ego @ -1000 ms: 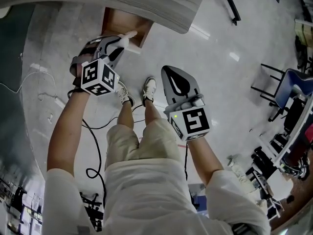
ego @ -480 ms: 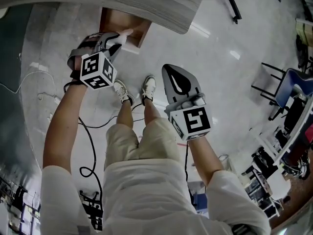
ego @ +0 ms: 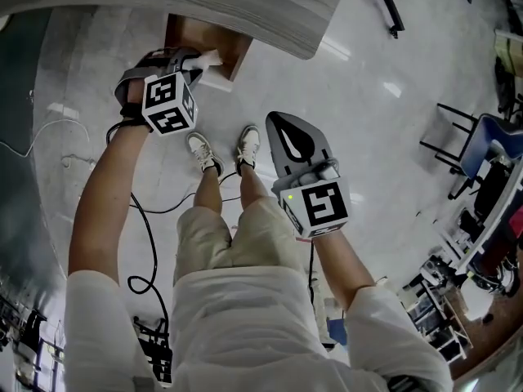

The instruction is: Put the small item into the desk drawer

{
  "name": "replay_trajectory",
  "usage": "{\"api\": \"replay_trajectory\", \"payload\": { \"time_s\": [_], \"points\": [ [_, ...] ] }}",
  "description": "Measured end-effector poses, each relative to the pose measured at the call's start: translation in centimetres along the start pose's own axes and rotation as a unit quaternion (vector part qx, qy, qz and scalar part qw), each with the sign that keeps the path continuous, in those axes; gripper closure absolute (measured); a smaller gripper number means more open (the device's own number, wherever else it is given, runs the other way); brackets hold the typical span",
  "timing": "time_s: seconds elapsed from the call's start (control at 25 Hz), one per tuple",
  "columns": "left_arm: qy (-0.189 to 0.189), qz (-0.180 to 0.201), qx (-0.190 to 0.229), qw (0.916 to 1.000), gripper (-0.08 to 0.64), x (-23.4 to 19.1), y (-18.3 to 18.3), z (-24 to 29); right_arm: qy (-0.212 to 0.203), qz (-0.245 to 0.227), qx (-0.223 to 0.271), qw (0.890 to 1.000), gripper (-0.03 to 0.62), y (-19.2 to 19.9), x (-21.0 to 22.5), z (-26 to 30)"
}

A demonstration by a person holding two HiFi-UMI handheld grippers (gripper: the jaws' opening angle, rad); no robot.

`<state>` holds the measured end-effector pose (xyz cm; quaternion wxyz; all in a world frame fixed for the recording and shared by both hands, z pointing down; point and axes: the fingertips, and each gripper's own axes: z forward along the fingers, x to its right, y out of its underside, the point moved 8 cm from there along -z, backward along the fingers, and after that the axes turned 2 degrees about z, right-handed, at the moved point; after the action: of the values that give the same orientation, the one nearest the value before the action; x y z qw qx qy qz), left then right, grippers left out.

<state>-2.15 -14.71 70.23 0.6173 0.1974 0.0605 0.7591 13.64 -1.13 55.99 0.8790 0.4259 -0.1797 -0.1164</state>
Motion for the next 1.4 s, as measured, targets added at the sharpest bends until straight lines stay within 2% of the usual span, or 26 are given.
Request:
{"api": "replay_trajectory", "payload": {
  "time_s": [0.28, 0.52, 0.68, 0.92, 1.12, 1.4],
  "points": [
    [0.007, -0.027, -0.020, 0.9994, 0.419, -0.6, 0.8, 2.5, -0.002, 0.002, -0.004, 1.000, 0.594, -0.2, 0.0, 0.6],
    [0.009, -0.030, -0.028, 0.9991, 0.419, -0.8, 0.7, 3.8, 0.002, 0.006, -0.012, 1.000, 0.594, -0.1, 0.2, 0.9],
    [0.011, -0.031, -0.034, 0.9989, 0.419, -1.1, 0.6, 4.3, 0.007, 0.029, -0.015, 0.999, 0.594, 0.4, 0.3, 0.8],
    [0.024, -0.027, -0.032, 0.9988, 0.419, -1.3, 0.5, 4.9, -0.002, 0.037, -0.018, 0.999, 0.594, 0.3, -0.4, 1.0],
    [0.029, -0.018, -0.037, 0.9987, 0.419, -1.5, 0.5, 5.3, 0.006, 0.045, -0.026, 0.999, 0.594, 0.7, 0.0, 0.4],
    [0.058, 0.009, -0.033, 0.9978, 0.419, -1.5, 0.4, 5.7, 0.010, 0.050, -0.029, 0.998, 0.594, 1.0, -0.2, 0.4]
  ]
}}
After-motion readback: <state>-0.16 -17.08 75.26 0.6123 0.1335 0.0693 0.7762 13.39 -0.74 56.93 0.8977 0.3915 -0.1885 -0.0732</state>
